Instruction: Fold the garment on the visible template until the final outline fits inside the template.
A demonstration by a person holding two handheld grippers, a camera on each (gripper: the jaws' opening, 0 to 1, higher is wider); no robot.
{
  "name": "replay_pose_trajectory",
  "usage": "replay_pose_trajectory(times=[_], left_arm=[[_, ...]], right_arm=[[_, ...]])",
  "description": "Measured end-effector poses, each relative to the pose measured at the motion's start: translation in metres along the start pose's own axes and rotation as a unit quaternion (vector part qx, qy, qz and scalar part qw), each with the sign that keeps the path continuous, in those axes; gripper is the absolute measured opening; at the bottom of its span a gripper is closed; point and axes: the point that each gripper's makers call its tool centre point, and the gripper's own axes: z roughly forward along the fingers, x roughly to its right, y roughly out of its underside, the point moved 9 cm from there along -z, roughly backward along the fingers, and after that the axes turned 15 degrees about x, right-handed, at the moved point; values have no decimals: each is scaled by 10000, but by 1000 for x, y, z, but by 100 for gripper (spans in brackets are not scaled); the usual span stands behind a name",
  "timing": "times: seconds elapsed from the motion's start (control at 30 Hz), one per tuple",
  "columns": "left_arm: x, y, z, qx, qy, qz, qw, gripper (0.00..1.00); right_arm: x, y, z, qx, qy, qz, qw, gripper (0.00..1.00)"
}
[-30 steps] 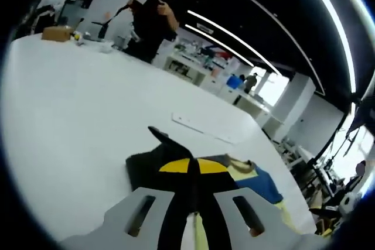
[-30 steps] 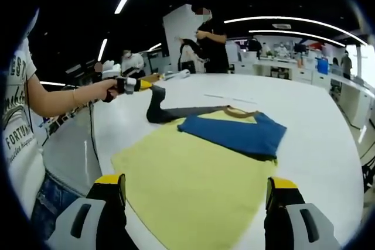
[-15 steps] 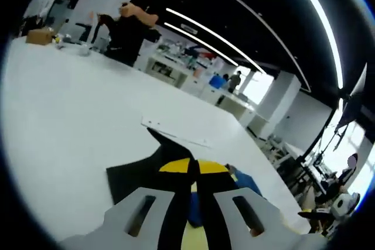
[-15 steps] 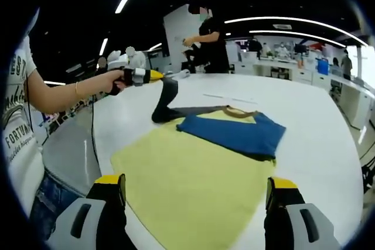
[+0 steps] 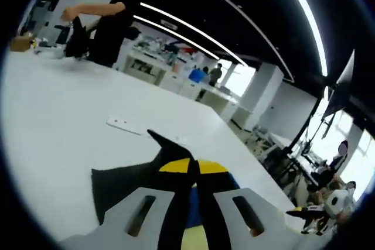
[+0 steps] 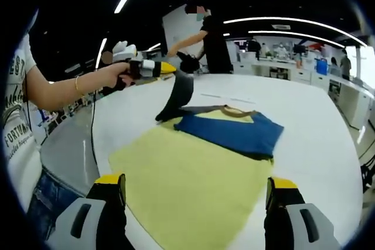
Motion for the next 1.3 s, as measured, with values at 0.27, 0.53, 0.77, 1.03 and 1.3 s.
replay_pose_trajectory(times=[0.27, 0.53, 0.77, 1.03, 1.3], left_arm=[[25, 17, 16, -173, 290, 76, 9994, 0], [50, 31, 36, -81, 834, 1, 9965, 0], [66, 43, 49, -71, 1142, -34, 9934, 0], [77, 69, 54, -425, 1338, 172, 9899, 0], [93, 92, 61, -666, 1678, 186, 9834, 0]], right_arm=[[0, 5, -1, 34, 84, 83, 9999, 99], [0, 8, -1, 25, 155, 125, 9998, 99], [4, 11, -5, -39, 262, 164, 9995, 98], [8, 11, -9, -25, 361, 200, 9991, 98], [9, 15, -12, -69, 407, 247, 9988, 98]])
